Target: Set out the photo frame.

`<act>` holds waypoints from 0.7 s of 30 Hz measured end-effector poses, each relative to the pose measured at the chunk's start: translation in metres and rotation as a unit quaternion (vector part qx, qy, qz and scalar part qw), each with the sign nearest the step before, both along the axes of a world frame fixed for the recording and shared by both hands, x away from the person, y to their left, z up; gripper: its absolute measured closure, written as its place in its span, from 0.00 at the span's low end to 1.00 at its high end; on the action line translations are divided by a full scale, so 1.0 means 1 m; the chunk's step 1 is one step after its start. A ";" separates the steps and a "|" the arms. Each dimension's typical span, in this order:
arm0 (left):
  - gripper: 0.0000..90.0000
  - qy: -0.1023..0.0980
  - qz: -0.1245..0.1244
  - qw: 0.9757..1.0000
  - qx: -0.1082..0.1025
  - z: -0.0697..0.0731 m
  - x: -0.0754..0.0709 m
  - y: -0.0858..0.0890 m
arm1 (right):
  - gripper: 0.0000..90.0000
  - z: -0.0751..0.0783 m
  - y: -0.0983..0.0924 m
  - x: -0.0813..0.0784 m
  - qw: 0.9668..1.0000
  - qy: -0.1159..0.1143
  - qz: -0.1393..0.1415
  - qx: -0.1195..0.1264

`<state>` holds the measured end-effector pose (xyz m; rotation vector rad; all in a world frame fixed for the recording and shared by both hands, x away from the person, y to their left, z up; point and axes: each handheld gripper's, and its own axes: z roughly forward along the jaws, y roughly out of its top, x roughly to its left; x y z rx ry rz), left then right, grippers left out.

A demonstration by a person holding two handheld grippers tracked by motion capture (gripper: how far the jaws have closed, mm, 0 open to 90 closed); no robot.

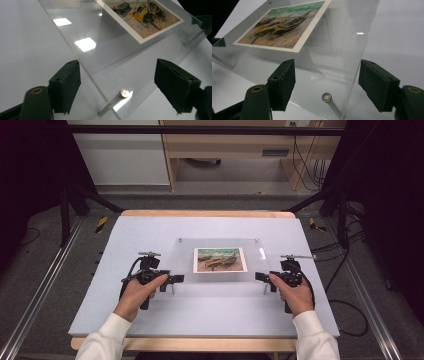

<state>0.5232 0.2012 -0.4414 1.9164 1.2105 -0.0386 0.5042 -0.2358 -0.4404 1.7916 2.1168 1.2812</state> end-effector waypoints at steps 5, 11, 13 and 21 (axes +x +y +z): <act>0.22 0.001 -0.001 1.000 0.002 0.000 0.000 0.000 | 0.30 -0.001 0.002 0.001 1.000 0.003 -0.002 -0.001; 0.22 0.000 -0.002 1.000 -0.002 0.000 0.001 0.000 | 0.28 -0.002 0.004 0.001 1.000 0.013 0.003 0.011; 0.22 -0.001 -0.002 1.000 -0.003 -0.001 0.001 0.000 | 0.28 -0.002 0.004 0.002 1.000 0.015 0.002 0.012; 0.25 -0.010 0.006 1.000 0.006 0.000 -0.003 0.001 | 0.31 -0.002 0.003 -0.002 1.000 0.003 0.013 0.006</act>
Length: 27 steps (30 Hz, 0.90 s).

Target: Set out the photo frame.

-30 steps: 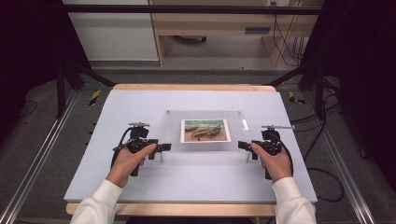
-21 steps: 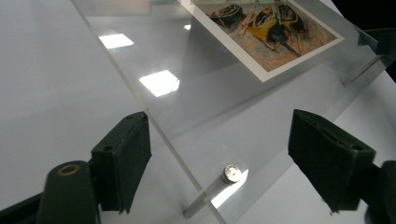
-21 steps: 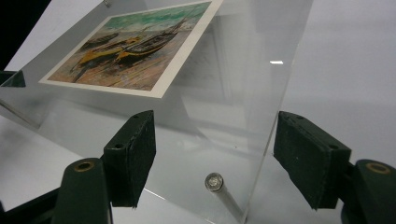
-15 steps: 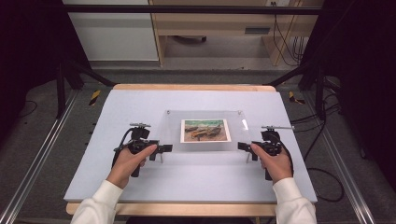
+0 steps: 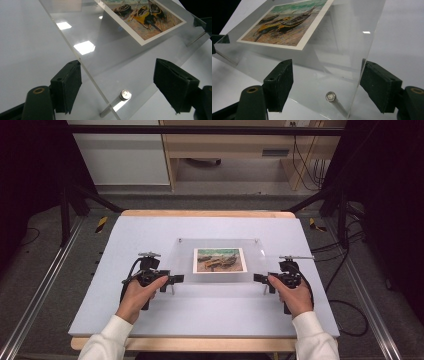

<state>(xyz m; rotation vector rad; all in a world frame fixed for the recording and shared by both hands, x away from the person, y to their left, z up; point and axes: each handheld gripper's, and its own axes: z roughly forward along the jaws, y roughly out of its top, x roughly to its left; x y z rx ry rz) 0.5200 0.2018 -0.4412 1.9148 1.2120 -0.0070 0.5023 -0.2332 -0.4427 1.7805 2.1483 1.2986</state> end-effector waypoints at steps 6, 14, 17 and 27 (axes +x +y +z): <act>0.26 -0.020 -0.003 1.000 0.020 0.004 -0.008 -0.002 | 0.31 0.001 0.002 -0.007 1.000 -0.019 0.007 -0.012; 0.31 -0.053 -0.010 0.998 0.045 0.009 -0.030 -0.002 | 0.32 0.004 0.004 -0.024 0.998 -0.053 0.015 -0.040; 0.36 -0.066 -0.006 0.997 0.047 0.009 -0.039 0.000 | 0.33 0.005 0.006 -0.031 0.996 -0.068 0.018 -0.051; 0.44 -0.085 0.003 0.994 0.063 0.010 -0.053 -0.002 | 0.36 0.005 0.006 -0.044 0.993 -0.092 0.027 -0.074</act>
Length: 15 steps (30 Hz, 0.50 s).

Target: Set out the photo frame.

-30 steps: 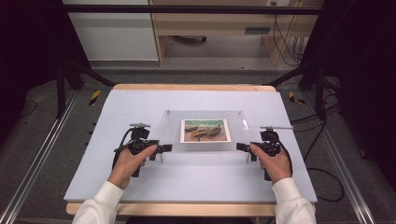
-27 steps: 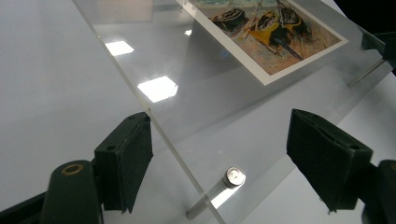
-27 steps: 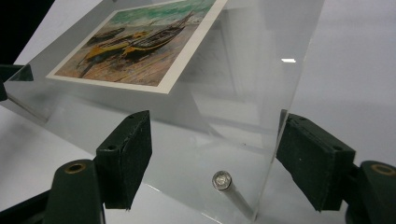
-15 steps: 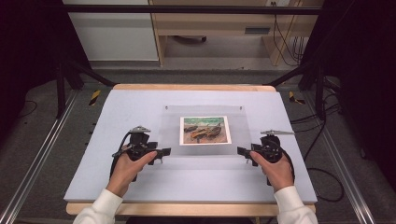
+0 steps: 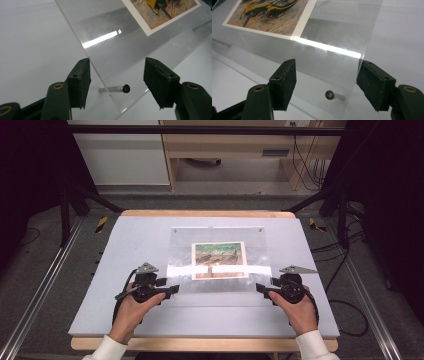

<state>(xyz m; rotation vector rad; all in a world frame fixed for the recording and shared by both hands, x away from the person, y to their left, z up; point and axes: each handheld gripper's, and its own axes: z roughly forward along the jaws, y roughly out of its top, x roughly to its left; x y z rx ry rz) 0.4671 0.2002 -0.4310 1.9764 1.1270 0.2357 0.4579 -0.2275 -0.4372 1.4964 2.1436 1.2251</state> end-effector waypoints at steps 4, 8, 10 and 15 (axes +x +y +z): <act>0.44 -0.005 0.004 1.000 0.001 0.000 -0.003 0.000 | 0.36 -0.001 0.001 -0.003 1.000 -0.009 0.000 -0.006; 0.46 -0.007 0.010 1.000 0.000 -0.001 -0.005 -0.001 | 0.36 -0.001 0.001 -0.005 1.000 -0.018 0.002 -0.010; 0.46 -0.009 0.011 1.000 0.003 -0.001 -0.007 -0.001 | 0.37 -0.001 0.002 -0.006 1.000 -0.018 0.001 -0.014; 0.48 -0.016 0.016 1.000 0.005 -0.001 -0.011 -0.001 | 0.37 -0.001 0.003 -0.010 1.000 -0.021 0.000 -0.022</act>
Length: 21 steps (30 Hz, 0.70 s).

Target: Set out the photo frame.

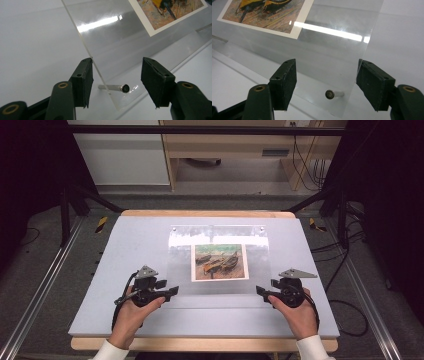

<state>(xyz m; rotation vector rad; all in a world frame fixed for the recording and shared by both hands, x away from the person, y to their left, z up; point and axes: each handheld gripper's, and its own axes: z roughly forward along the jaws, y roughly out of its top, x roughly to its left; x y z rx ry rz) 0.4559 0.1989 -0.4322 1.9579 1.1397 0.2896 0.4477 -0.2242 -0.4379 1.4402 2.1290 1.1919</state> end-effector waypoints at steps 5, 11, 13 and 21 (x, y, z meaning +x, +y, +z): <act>0.51 -0.005 0.006 1.000 -0.001 -0.001 -0.004 0.000 | 0.38 0.000 0.001 -0.004 1.000 -0.007 0.000 -0.009; 0.55 -0.005 0.015 1.000 -0.003 -0.001 -0.008 0.001 | 0.39 0.000 0.002 -0.009 1.000 -0.013 -0.001 -0.020; 0.56 -0.001 0.016 1.000 -0.006 -0.001 -0.009 0.001 | 0.39 -0.001 0.003 -0.011 1.000 -0.016 -0.003 -0.024; 0.59 0.004 0.020 1.000 -0.013 -0.002 -0.012 0.001 | 0.41 -0.001 0.004 -0.016 0.999 -0.021 -0.006 -0.034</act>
